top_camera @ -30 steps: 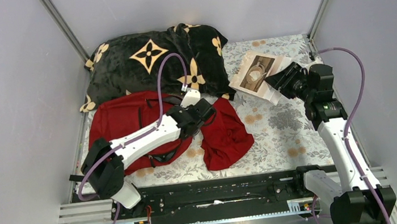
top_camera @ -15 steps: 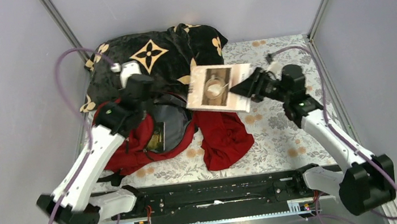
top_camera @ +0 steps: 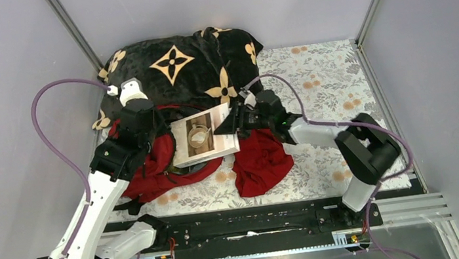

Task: Pack the student bag
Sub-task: Place the book in the student bag, then pick up the student bag at the center of the board, then move the distractor to the center of the board.

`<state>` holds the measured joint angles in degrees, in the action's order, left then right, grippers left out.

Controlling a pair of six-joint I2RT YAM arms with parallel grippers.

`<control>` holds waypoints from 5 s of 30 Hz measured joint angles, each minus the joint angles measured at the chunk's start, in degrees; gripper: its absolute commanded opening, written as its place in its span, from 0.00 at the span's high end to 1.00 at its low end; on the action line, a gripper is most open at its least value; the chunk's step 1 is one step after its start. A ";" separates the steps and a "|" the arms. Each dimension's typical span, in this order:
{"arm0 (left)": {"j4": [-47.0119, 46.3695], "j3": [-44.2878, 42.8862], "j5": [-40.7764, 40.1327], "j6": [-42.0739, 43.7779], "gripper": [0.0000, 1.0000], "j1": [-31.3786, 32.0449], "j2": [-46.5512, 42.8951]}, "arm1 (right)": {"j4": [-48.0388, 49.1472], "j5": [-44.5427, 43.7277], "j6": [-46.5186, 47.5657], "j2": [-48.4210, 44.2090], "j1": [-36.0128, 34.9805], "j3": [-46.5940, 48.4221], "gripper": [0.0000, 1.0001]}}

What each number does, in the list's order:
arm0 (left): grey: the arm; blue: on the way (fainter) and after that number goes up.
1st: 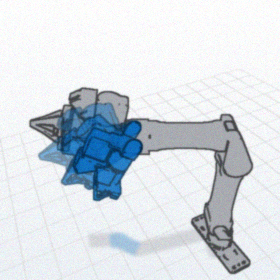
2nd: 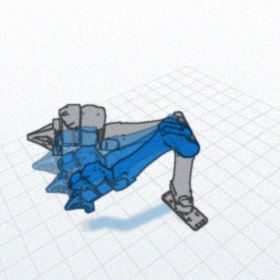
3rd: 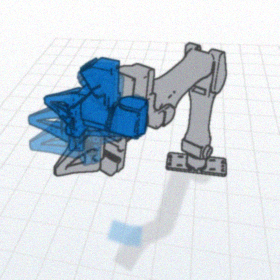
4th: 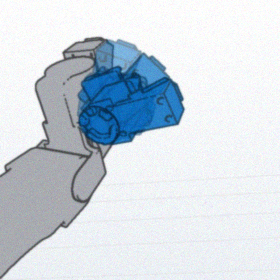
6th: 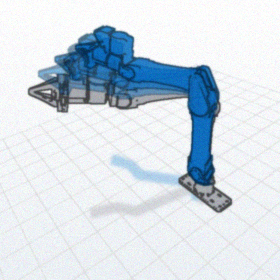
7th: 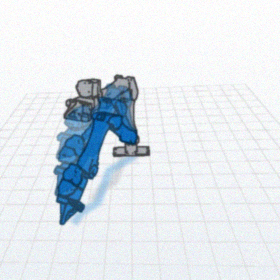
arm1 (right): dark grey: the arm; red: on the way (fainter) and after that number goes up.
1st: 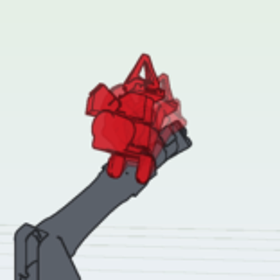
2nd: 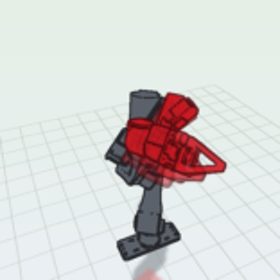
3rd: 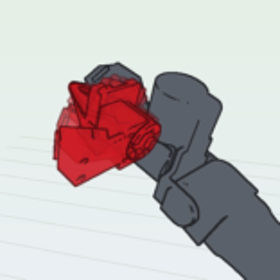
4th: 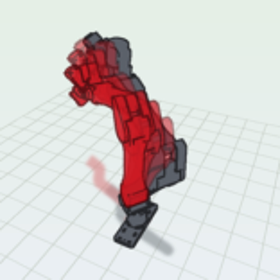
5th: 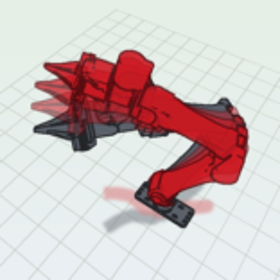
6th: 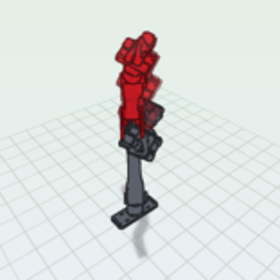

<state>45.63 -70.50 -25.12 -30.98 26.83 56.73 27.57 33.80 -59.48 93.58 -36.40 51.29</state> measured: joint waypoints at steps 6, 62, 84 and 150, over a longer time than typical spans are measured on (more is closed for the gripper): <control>-2.32 2.34 2.29 -0.31 1.00 -0.26 -2.71 | 5.97 -0.04 -6.36 12.79 -3.74 8.61 0.96; -7.50 6.80 9.62 -3.19 1.00 -2.73 -1.70 | -25.94 -27.89 21.07 12.61 -19.23 27.87 0.08; -5.05 2.86 0.04 0.68 0.12 20.79 19.63 | -33.68 -41.99 20.09 -26.05 1.51 -9.90 0.17; -1.40 11.02 8.28 -1.70 1.00 -24.02 5.07 | -19.61 -32.92 16.41 12.46 0.87 5.77 0.54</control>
<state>44.23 -59.48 -16.84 -32.69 2.81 61.80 7.97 0.89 -43.07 106.04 -35.53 57.06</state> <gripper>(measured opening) 0.033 0.458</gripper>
